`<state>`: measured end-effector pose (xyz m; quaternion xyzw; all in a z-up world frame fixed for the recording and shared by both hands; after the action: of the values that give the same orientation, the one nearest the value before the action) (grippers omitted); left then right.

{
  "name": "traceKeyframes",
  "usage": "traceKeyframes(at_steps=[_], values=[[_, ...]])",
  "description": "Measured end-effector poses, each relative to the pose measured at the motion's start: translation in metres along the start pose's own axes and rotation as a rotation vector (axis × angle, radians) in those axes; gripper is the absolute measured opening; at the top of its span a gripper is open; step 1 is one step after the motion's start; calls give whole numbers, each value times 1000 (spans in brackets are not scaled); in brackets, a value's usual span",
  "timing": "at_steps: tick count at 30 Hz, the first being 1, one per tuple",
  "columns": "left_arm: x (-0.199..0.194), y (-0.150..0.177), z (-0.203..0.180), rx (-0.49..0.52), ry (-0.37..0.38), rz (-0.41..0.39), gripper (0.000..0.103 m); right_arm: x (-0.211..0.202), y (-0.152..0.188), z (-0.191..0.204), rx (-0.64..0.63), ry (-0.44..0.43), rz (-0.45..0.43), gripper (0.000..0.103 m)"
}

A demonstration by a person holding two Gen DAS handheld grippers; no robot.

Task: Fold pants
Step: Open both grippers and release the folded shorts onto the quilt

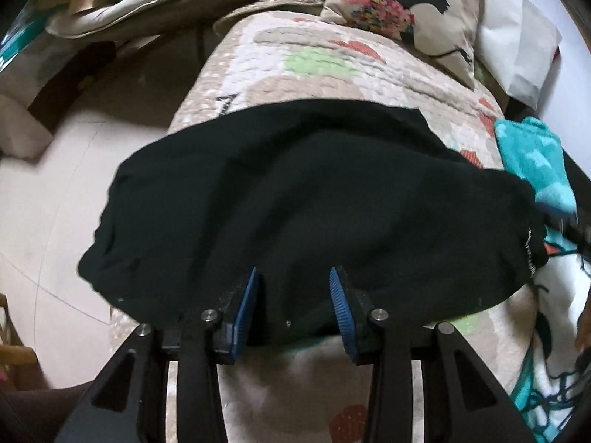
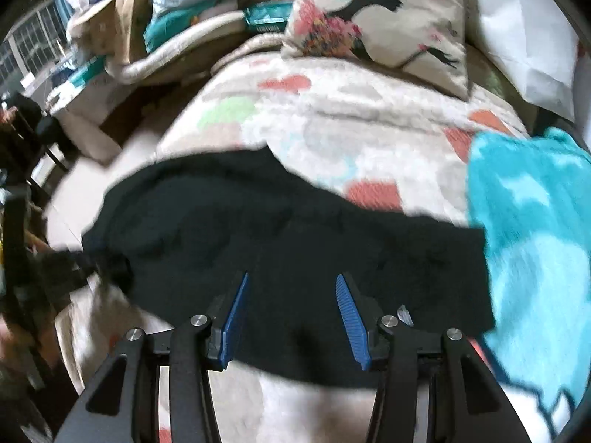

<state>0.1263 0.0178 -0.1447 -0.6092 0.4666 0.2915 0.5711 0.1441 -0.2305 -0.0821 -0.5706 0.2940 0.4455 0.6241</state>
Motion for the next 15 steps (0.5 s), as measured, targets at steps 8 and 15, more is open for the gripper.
traceKeyframes(at_steps=[8, 15], values=[[-2, 13, -14, 139, -89, -101, 39, 73, -77, 26, -21, -56, -23, 56], [5, 12, -19, 149, -137, -105, 44, 131, -92, 44, -128, -47, 60, 63]])
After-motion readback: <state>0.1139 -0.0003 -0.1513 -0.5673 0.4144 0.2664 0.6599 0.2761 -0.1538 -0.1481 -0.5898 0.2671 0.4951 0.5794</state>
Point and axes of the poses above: each gripper's, at about its wrist camera, not at the fingertips, and x roughly the way its jaws point, z to its left, y to its underside, the point moved 7 cm from there along x, roughly the way its jaws point, and after that the axes turned 5 degrees about x, right-handed, at the moved point
